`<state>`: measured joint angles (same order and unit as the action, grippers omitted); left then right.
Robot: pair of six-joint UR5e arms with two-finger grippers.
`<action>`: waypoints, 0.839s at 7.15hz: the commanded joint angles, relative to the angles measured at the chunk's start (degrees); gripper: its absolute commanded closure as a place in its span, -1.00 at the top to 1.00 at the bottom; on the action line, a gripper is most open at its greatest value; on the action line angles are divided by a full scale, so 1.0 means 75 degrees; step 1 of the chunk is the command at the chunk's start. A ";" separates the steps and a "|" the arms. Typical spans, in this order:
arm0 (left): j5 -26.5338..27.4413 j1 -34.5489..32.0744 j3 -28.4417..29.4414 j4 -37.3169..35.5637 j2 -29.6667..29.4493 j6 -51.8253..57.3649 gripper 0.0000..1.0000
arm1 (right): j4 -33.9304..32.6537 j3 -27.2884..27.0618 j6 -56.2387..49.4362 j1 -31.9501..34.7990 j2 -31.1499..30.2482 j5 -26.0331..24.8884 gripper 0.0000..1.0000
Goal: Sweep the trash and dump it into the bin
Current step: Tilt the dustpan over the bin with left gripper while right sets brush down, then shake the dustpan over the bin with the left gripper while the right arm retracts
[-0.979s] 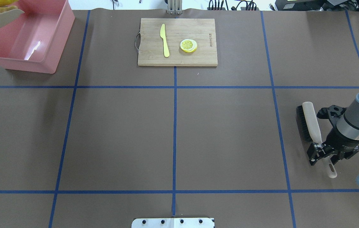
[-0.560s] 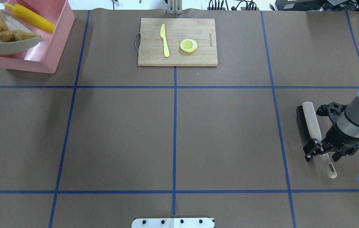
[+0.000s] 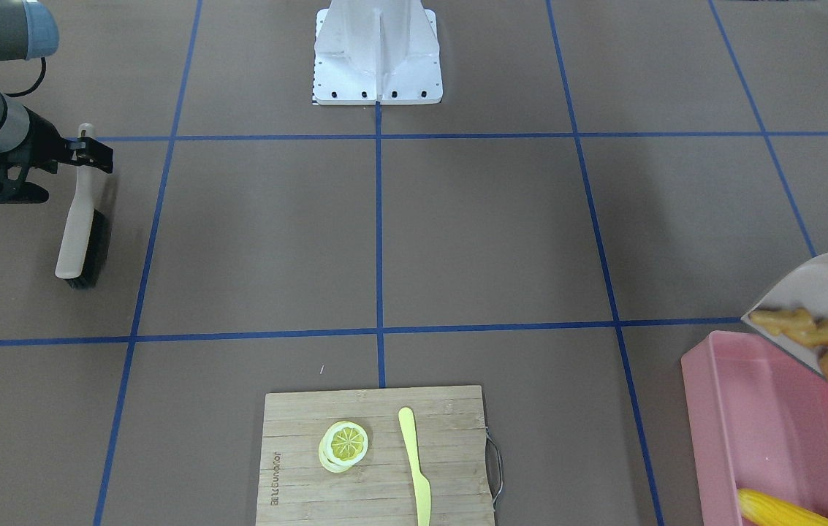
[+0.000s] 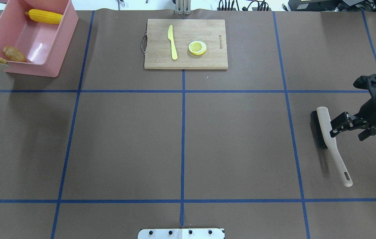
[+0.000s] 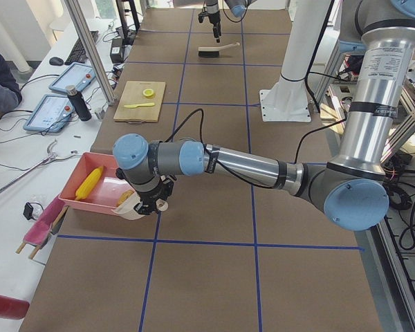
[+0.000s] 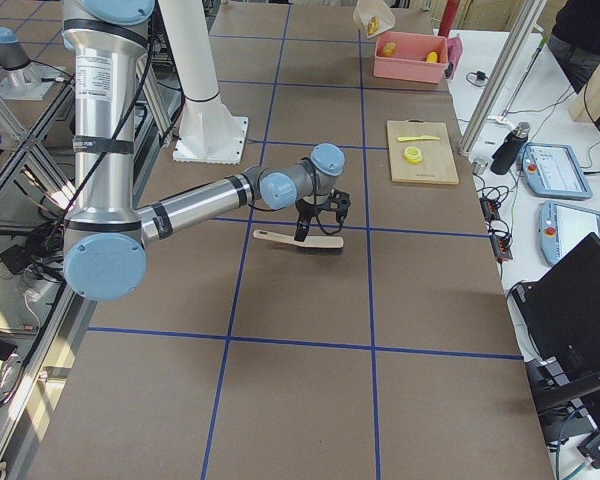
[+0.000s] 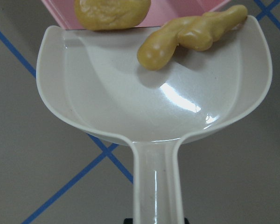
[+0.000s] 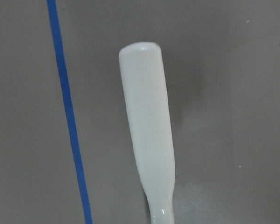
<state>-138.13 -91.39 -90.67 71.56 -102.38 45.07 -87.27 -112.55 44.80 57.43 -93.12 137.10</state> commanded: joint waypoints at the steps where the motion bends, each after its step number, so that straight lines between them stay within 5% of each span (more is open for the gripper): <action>1: 0.0413 -0.0037 0.0754 -0.0401 -0.0912 0.0097 -1.00 | -0.0013 -0.0028 -0.0112 0.0848 0.0123 0.0235 1.00; 5: 0.1668 0.0794 0.1472 -0.1499 -0.2261 0.0296 -1.00 | 0.0034 0.0123 -0.0486 0.2078 0.0078 -0.0137 1.00; 6: 0.1717 0.0807 0.1925 -0.1967 -0.2809 0.0574 -1.00 | -0.0012 0.0136 -0.1765 0.2441 -0.0178 -0.0639 1.00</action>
<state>-126.78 -86.19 -78.93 60.77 -119.27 47.69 -87.20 -111.97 39.46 72.42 -92.74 135.97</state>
